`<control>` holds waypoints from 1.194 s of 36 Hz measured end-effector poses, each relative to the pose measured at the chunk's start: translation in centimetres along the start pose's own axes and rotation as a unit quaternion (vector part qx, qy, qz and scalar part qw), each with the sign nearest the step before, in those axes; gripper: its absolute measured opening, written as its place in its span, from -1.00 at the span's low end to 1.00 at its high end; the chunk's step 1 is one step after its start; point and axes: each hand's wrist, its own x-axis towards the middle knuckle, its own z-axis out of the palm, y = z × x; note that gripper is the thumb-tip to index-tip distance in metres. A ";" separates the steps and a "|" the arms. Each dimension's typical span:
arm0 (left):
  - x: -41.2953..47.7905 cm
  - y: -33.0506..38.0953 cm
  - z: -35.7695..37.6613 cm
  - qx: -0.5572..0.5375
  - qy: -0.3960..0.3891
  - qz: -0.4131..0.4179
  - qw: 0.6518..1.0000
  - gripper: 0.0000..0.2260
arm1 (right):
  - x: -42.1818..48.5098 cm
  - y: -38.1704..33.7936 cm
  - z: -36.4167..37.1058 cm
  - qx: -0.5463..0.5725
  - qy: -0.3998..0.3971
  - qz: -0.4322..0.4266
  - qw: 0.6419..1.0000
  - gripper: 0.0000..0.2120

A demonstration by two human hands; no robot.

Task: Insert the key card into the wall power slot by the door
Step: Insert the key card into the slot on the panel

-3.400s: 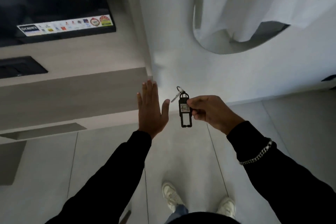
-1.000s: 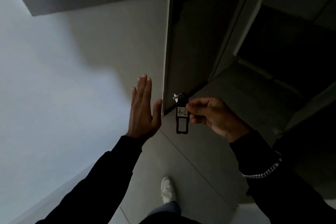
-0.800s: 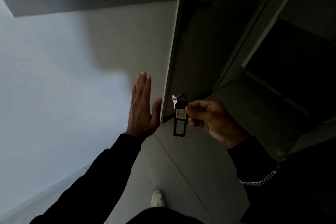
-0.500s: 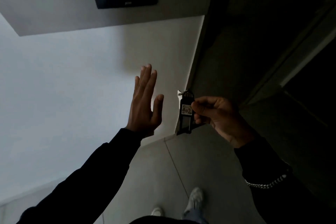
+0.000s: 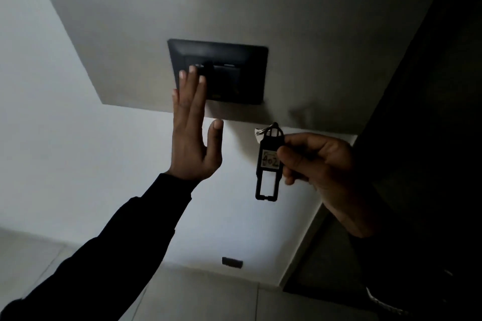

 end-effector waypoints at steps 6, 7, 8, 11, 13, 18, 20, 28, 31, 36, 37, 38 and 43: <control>6.5 -1.7 -1.8 0.079 0.035 0.047 0.995 -0.46 | 5.7 -4.4 0.6 -0.010 -0.046 -0.071 0.996 -0.88; 7.7 -2.1 -2.0 0.095 0.035 0.058 0.993 -0.45 | 6.5 -5.1 0.8 -0.016 -0.049 -0.084 0.995 -0.87; 8.8 -2.6 -2.3 0.110 0.033 0.070 0.991 -0.45 | 7.3 -5.9 1.1 -0.018 -0.050 -0.098 0.994 -0.86; 11.6 -4.0 -2.8 0.145 0.029 0.114 0.982 -0.47 | 9.5 -7.8 2.0 -0.017 -0.035 -0.138 0.990 -0.92; 12.6 -5.1 -2.9 0.177 0.044 0.145 0.972 -0.48 | 10.7 -8.7 2.7 -0.027 -0.016 -0.160 0.987 -0.93; 13.1 -6.8 -2.6 0.230 0.103 0.164 0.954 -0.48 | 12.8 -9.7 4.5 -0.089 0.031 -0.196 0.976 -0.79; 13.1 -7.2 -2.5 0.226 0.116 0.166 0.953 -0.48 | 13.2 -9.7 4.8 -0.123 0.043 -0.210 0.969 -0.80; 13.2 -7.8 -2.4 0.224 0.130 0.180 0.949 -0.48 | 13.4 -9.6 6.2 -0.159 0.091 -0.254 0.950 -0.85; 13.2 -8.0 -2.4 0.227 0.132 0.183 0.947 -0.48 | 13.4 -9.6 6.5 -0.169 0.102 -0.256 0.946 -0.85; 13.2 -8.3 -2.2 0.224 0.137 0.190 0.946 -0.49 | 13.3 -8.8 6.6 -0.177 0.109 -0.256 0.944 -0.86; 13.2 -8.4 -2.2 0.223 0.136 0.190 0.946 -0.49 | 13.3 -8.6 6.6 -0.174 0.116 -0.258 0.943 -0.87; 13.2 -8.4 -2.2 0.222 0.136 0.189 0.947 -0.49 | 13.4 -8.4 6.6 -0.173 0.124 -0.260 0.942 -0.88; 13.2 -8.3 -2.3 0.218 0.136 0.190 0.948 -0.49 | 13.6 -7.4 6.7 -0.191 0.132 -0.255 0.939 -0.88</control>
